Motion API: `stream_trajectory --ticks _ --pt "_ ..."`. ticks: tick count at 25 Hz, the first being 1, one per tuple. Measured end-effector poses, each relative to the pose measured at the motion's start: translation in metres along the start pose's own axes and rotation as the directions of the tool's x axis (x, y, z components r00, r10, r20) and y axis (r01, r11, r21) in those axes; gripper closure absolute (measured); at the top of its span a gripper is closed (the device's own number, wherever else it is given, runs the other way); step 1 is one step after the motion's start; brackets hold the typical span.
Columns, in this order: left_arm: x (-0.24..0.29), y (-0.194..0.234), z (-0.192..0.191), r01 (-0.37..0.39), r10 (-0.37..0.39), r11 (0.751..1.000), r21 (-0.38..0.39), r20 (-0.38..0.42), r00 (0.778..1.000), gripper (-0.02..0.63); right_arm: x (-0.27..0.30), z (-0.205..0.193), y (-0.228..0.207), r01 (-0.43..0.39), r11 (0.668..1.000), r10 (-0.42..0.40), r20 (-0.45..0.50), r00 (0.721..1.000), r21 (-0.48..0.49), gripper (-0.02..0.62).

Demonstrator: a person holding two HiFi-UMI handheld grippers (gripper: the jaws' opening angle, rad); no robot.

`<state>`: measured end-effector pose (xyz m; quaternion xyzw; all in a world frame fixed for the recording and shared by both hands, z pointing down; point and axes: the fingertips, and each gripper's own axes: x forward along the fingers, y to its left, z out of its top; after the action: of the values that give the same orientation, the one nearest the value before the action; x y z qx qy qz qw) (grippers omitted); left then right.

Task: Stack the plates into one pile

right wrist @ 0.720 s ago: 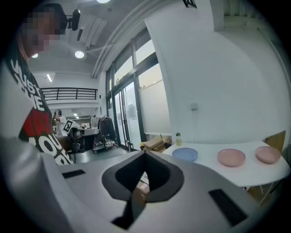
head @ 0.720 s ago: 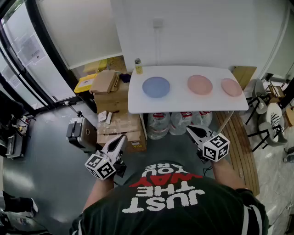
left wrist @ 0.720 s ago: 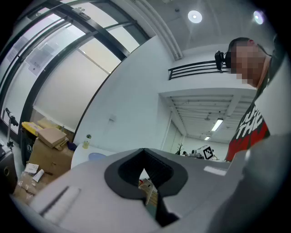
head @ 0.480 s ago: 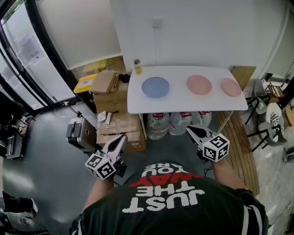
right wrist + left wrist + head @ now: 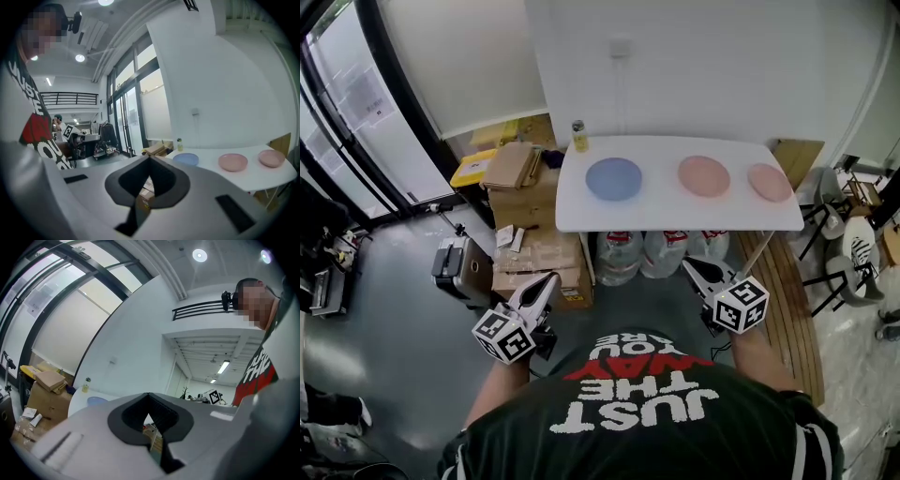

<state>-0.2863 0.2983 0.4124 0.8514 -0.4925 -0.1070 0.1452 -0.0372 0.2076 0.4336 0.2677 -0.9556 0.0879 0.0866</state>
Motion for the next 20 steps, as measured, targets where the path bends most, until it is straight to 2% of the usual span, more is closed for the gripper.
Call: stream_trajectory --ticks 6,12,16,20 --pt "0.034 -0.029 -0.018 -0.009 0.008 1.0 -0.015 -0.011 1.0 0.598 -0.03 -0.008 -0.024 -0.036 0.999 0.036 -0.009 0.999 -0.023 0.589" --pt "0.077 -0.059 -0.044 0.005 -0.006 1.0 -0.029 -0.058 0.998 0.598 -0.055 -0.023 -0.06 -0.057 0.998 0.057 -0.021 0.998 -0.008 0.589" --pt "0.093 -0.049 -0.045 -0.002 -0.001 0.999 -0.036 -0.073 0.997 0.598 -0.043 -0.032 -0.073 -0.076 0.997 0.077 -0.037 0.996 0.011 0.589" --pt "0.106 -0.01 -0.038 -0.011 0.007 0.998 -0.054 -0.078 0.997 0.598 -0.007 -0.033 -0.085 -0.073 0.997 0.074 -0.048 0.996 0.021 0.589"
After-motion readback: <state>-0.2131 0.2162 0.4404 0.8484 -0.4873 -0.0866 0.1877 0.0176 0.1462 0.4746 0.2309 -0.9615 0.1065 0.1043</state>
